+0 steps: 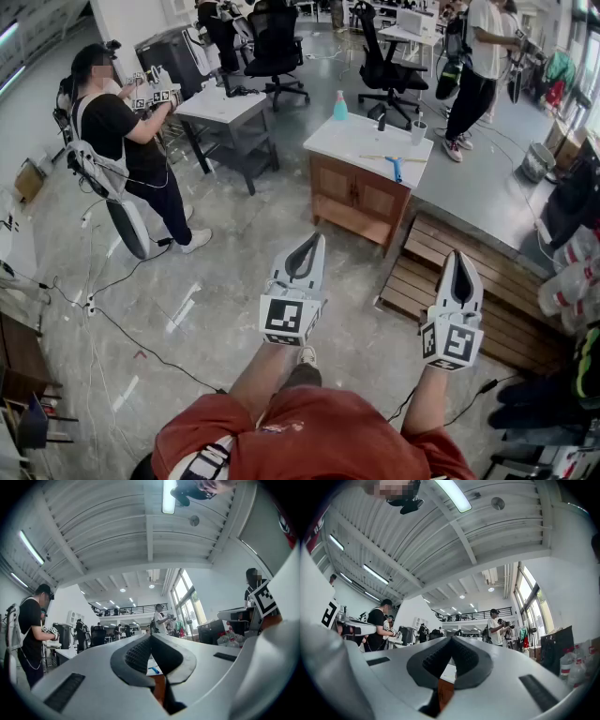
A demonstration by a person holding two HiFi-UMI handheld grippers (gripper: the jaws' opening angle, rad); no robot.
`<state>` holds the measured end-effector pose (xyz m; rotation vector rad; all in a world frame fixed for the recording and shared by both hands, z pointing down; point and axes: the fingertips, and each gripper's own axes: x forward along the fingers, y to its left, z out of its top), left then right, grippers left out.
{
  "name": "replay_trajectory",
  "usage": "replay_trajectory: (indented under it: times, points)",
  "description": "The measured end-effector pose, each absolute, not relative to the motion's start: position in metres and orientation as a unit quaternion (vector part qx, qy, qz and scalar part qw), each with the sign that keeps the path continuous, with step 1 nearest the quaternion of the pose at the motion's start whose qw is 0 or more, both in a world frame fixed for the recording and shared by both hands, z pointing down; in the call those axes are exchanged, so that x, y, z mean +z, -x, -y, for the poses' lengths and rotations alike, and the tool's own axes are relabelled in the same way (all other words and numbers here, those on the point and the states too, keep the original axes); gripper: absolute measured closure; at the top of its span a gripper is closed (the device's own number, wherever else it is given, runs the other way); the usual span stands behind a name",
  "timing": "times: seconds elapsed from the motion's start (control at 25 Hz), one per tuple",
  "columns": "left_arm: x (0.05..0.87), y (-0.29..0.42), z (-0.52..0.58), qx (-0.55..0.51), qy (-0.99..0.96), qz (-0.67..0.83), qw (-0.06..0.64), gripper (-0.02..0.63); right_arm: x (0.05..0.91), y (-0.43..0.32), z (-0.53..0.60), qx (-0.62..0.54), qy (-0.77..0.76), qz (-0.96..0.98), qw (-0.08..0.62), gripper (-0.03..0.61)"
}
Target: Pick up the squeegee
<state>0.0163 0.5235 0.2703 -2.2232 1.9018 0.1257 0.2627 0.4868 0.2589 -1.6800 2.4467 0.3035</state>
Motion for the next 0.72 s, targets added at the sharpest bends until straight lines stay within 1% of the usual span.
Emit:
replay_trajectory:
  times: [0.4,0.72]
  points:
    - [0.281,0.001,-0.499,0.038,0.755,-0.648,0.097,0.595,0.272,-0.249,-0.462,0.088,0.565,-0.817,0.073,0.571]
    - [0.299,0.033,-0.467,0.038,0.755,-0.651,0.076,0.595,0.289,-0.221,-0.424,0.069,0.568,-0.817,0.071,0.571]
